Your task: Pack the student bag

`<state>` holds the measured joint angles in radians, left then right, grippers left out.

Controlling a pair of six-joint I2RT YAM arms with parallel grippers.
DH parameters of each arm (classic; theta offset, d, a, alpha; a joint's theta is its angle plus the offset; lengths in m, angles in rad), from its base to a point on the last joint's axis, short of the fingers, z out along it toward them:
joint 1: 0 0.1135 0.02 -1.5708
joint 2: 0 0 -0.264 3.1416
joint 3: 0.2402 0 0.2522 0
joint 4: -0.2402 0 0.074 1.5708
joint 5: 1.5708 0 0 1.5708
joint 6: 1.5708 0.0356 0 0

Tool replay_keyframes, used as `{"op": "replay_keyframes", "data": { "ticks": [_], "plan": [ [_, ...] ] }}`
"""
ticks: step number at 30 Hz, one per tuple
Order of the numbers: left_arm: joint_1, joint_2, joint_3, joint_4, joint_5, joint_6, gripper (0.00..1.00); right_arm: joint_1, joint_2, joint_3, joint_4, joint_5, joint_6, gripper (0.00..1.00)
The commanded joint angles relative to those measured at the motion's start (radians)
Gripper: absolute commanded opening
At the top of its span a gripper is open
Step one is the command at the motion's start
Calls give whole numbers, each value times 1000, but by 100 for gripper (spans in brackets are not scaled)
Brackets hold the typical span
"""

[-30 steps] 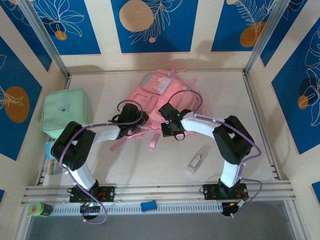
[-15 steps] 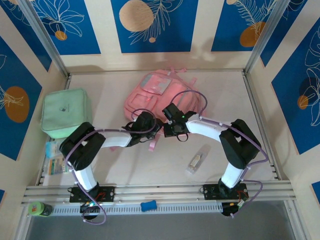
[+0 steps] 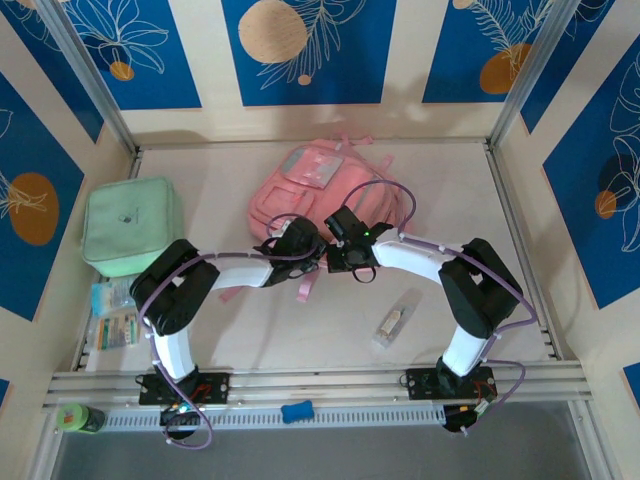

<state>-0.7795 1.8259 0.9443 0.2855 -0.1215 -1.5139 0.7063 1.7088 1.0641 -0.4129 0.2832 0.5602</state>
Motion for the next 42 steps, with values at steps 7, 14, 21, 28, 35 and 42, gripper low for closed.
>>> {"op": "replay_keyframes", "data": {
  "ticks": [7, 14, 21, 28, 35, 42],
  "plan": [
    [28, -109, -25, -89, -139, 138, 0, 16, -95, -14, -128, 95, 6, 0],
    [121, -277, -129, -163, -73, 326, 0, -63, -193, -73, -219, 136, -25, 0],
    [268, -324, -101, -256, 108, 511, 0, -94, -240, -55, -274, 116, -69, 0],
    [408, -200, 42, -244, 330, 645, 0, 101, -255, -76, -202, -52, -10, 0],
    [452, -130, 55, -149, 375, 617, 16, 132, -88, 39, -119, -32, 101, 0],
    [323, -339, -162, -131, 181, 444, 51, 140, -71, 32, -86, -2, 96, 0]
  ]
}}
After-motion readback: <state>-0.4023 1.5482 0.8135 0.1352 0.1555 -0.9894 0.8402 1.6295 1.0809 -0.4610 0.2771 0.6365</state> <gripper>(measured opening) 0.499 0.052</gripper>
